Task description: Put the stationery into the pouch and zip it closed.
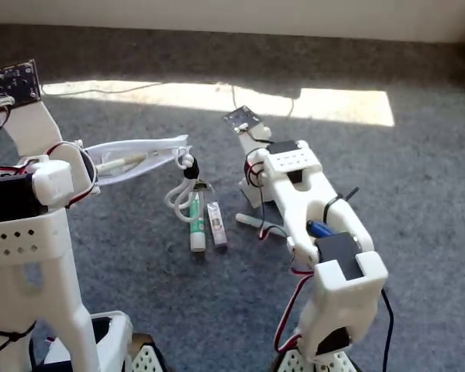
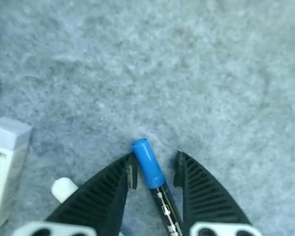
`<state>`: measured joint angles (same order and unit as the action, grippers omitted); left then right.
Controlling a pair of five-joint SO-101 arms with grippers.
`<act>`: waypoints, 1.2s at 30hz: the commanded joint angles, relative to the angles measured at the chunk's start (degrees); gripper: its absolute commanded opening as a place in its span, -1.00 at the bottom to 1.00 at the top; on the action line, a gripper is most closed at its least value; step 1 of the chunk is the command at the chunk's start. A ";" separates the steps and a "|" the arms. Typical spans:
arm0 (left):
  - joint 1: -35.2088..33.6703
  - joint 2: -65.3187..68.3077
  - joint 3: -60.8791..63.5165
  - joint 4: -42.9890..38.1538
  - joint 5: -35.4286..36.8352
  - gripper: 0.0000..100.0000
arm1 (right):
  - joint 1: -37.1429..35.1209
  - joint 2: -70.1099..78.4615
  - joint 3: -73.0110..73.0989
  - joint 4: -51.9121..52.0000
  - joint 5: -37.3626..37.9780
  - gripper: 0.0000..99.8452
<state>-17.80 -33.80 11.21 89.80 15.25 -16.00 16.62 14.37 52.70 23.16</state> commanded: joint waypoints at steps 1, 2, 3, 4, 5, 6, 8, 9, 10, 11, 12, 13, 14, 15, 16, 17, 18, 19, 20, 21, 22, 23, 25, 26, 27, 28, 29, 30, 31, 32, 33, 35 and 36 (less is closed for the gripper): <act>-0.84 0.57 0.04 -1.14 0.18 -0.98 | 3.12 -0.40 -2.42 -0.66 0.97 -0.72; -0.84 0.57 0.04 -1.14 0.18 -0.98 | 3.30 -0.40 -2.42 -0.66 0.97 -0.72; -0.84 0.57 0.04 -1.14 0.18 -0.98 | 3.30 -0.31 -2.42 -0.66 0.97 -0.72; -0.75 0.57 0.04 -1.14 0.18 -0.98 | 3.30 -0.31 -2.42 -0.66 0.97 -0.72; -0.75 0.57 0.04 -1.14 0.18 -0.98 | 3.30 -0.31 -2.42 -0.66 0.97 -0.72; -0.75 0.57 0.04 -1.14 0.18 -0.98 | 3.30 -0.31 -2.42 -0.66 0.97 -0.73; -0.75 0.57 0.04 -1.14 0.18 -0.98 | 3.30 -0.31 -2.42 -0.66 0.97 -0.74; -0.75 0.57 0.04 -1.14 0.18 -0.98 | 3.30 -0.22 -2.42 -0.66 0.97 -0.78; -0.75 0.57 0.04 -1.14 0.18 -0.98 | 3.30 -0.22 -2.42 -0.66 0.97 -0.84; -0.75 0.57 0.04 -1.14 0.18 -0.98 | 3.30 -0.22 -2.42 -0.66 0.97 -0.91; -0.75 0.57 0.04 -1.14 0.18 -0.98 | 3.21 -0.22 -2.42 -0.75 0.97 -0.97; -0.75 0.57 0.04 -1.14 0.18 -0.98 | 3.21 -0.22 -2.42 -0.75 0.97 -1.00; -0.75 0.57 0.04 -1.14 0.18 -0.98 | 3.21 -0.22 -2.42 -0.75 0.97 -0.98; -0.75 0.57 0.04 -1.14 0.18 -0.98 | 3.30 -0.22 -2.42 -0.75 0.97 -0.98; -0.75 0.57 0.04 -1.14 0.18 -0.98 | 3.38 -0.22 -2.42 -0.75 0.97 -0.99; -0.75 0.57 0.04 -1.14 0.18 -0.98 | 3.47 -0.31 -2.42 -0.66 0.97 -0.99; -0.75 0.57 0.04 -1.14 0.18 -0.98 | 3.74 -0.40 -2.42 -0.66 0.97 -0.99; -0.75 0.57 0.04 -1.14 0.18 -0.98 | 3.91 -0.48 -2.68 -0.66 0.97 -0.99; -0.75 0.57 0.04 -1.14 0.18 -0.98 | 4.00 -0.66 -2.77 -0.66 0.97 -0.99; -0.75 0.57 0.13 -1.14 0.18 -0.98 | 4.35 -0.75 -2.77 -0.57 1.05 -0.99; -0.75 0.57 0.13 -1.14 0.18 -0.98 | 4.62 -0.84 -2.77 -0.57 1.05 -0.99; -0.75 0.57 0.13 -1.14 0.18 -0.98 | 4.88 -0.84 -2.77 -0.57 1.05 -0.99; -0.75 0.57 0.13 -1.14 0.18 -0.98 | 5.23 -0.92 -2.86 -0.57 1.05 -0.99; -0.75 0.57 0.13 -1.14 0.18 -0.98 | 5.32 -1.01 -2.95 -0.57 1.05 -0.99; -0.75 0.57 0.13 -1.14 0.18 -0.98 | 5.32 -1.01 -3.38 -0.57 1.14 -0.99; -0.75 0.57 0.13 -1.14 0.18 -0.98 | 5.23 -1.36 -4.26 -0.57 2.02 -0.99; -0.75 0.57 0.13 -1.14 0.18 -0.98 | 5.23 -2.07 -4.97 -0.57 3.43 -0.99; -0.75 0.57 0.13 -1.14 0.18 -0.98 | 5.23 -2.95 -5.49 -0.57 4.92 -0.99; -0.75 0.57 0.13 -1.14 0.18 -0.98 | 5.23 -4.09 -5.85 -0.57 6.07 -0.99; -0.75 0.57 0.13 -1.14 0.18 -0.98 | 5.23 -5.41 -5.76 -0.57 6.68 -0.99; -0.75 0.57 0.13 -1.14 0.18 -0.98 | 5.23 -6.81 -5.85 -0.57 6.59 -0.99; -0.75 0.57 0.13 -1.14 0.18 -0.98 | 5.23 -9.27 -5.67 -0.57 5.89 -0.99; -0.75 0.57 0.13 -1.14 0.18 -0.98 | 5.23 -10.42 -5.67 -0.57 5.10 -0.99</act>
<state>-17.80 -33.80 11.21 89.80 15.25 -11.25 12.84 11.82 52.70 28.53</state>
